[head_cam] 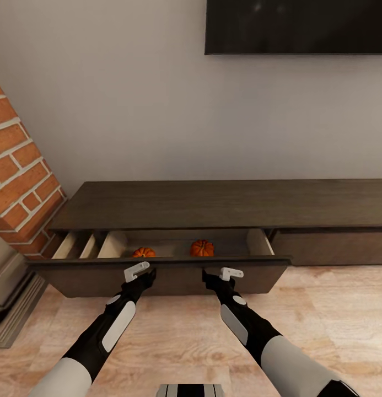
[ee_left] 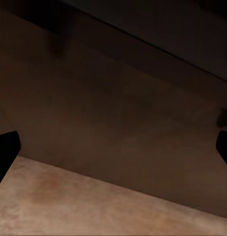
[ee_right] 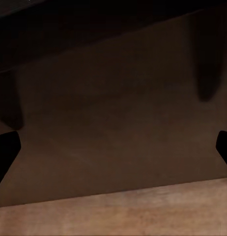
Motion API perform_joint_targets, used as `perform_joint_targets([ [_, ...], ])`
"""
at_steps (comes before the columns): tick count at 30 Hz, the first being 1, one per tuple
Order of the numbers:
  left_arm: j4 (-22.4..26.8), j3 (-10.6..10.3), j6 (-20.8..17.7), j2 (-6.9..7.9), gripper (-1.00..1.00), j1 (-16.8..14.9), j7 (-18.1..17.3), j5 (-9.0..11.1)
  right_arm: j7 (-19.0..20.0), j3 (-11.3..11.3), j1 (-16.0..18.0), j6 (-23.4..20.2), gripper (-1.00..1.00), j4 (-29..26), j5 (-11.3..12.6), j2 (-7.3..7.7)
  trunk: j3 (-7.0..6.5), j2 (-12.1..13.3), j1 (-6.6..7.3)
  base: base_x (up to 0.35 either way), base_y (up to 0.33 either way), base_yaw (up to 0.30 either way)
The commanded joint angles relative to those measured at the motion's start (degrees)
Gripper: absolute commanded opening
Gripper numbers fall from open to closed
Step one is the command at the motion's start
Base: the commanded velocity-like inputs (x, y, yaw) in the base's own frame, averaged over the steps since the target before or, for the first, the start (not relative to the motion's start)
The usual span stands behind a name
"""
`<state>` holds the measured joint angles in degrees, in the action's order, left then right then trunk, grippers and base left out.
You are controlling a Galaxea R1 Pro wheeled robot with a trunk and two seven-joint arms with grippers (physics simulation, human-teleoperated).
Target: Place each of the two pumpkins and all three candles from the living room inside a cabinet in the living room (use any cabinet), then make sure every cabinet is closed, and position the cauldron so it is next to a table in the living room.
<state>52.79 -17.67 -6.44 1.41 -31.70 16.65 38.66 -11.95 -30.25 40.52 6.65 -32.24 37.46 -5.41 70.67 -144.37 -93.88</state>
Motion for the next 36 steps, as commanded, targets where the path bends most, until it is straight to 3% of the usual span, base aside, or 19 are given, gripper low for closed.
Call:
perform_joint_targets([
  [1,0.12,-0.26,-0.13,0.08,1.0,-0.03,0.49,0.41,-0.4,-0.34,0.08,0.41,1.0,-0.02,0.42,0.05,0.04,-0.02,-0.01,0.198,0.0,0.0],
  [25,0.12,-0.26,-0.15,0.08,1.0,-0.03,0.41,0.31,-0.18,-0.4,0.08,0.39,1.0,-0.1,0.34,0.05,0.04,-0.02,-0.01,0.192,0.0,0.0],
  [36,0.12,-0.26,0.01,0.08,1.0,-0.03,0.45,0.07,-0.18,-0.36,0.08,0.38,1.0,-0.1,0.34,0.05,0.04,-0.02,-0.01,0.025,0.0,0.0],
])
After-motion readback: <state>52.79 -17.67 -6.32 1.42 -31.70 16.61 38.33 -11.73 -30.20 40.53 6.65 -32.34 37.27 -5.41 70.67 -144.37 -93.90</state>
